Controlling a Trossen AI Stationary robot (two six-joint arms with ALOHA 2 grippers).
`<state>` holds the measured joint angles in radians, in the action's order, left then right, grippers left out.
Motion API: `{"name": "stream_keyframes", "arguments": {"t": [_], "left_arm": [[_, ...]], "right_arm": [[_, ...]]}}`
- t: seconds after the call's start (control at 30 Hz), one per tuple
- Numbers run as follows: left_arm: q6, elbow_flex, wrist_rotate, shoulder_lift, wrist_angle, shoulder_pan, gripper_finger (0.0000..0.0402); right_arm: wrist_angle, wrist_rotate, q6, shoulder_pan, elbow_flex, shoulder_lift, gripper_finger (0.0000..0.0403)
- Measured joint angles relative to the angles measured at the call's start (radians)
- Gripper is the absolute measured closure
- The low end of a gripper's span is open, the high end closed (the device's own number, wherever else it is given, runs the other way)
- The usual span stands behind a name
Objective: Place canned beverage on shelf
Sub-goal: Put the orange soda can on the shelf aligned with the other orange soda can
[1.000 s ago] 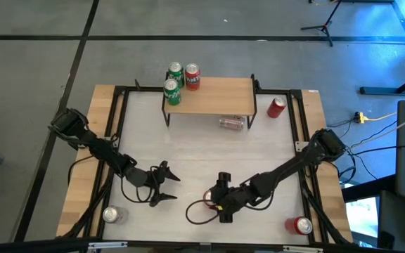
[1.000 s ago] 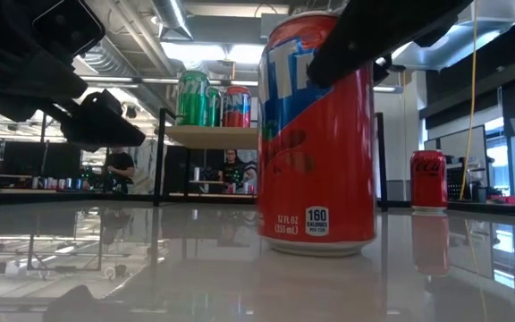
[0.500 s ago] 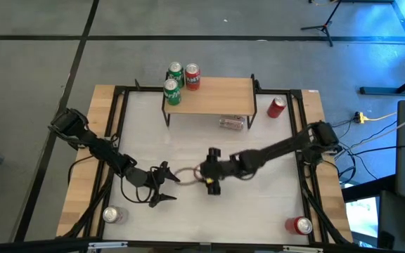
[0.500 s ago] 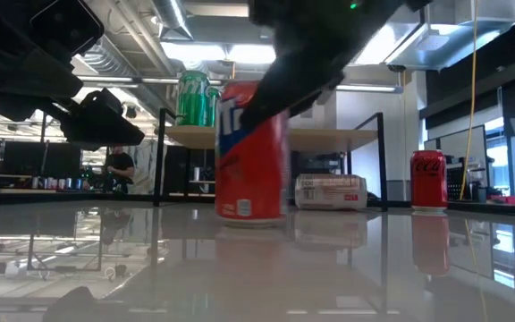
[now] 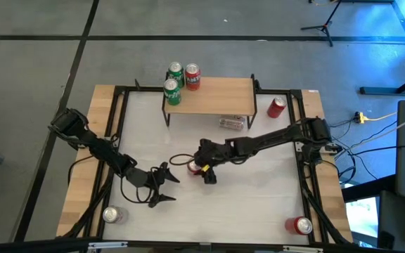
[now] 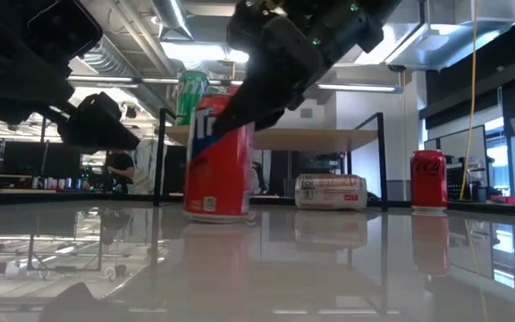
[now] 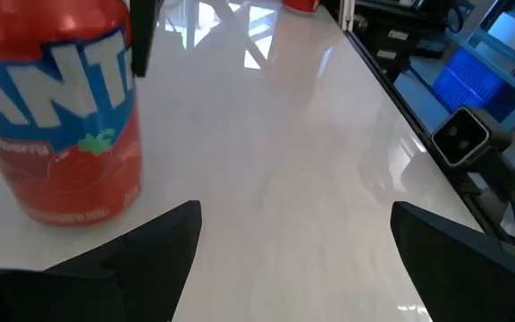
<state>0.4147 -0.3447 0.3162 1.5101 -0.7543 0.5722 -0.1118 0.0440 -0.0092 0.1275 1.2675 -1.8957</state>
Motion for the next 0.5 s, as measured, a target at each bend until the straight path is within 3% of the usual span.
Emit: {"name": "stream_keyframes", "arguments": {"t": [0.2, 0.5], "left_arm": [[0.002, 0.000, -0.004, 0.000, 0.014, 0.000, 0.0046], [0.002, 0.000, -0.004, 0.000, 0.013, 0.000, 0.0046]], "right_arm": [[0.004, -0.006, -0.027, 0.003, 0.000, 0.000, 0.0103], [0.017, -0.009, -0.026, 0.003, 0.000, 0.000, 0.0042]]}}
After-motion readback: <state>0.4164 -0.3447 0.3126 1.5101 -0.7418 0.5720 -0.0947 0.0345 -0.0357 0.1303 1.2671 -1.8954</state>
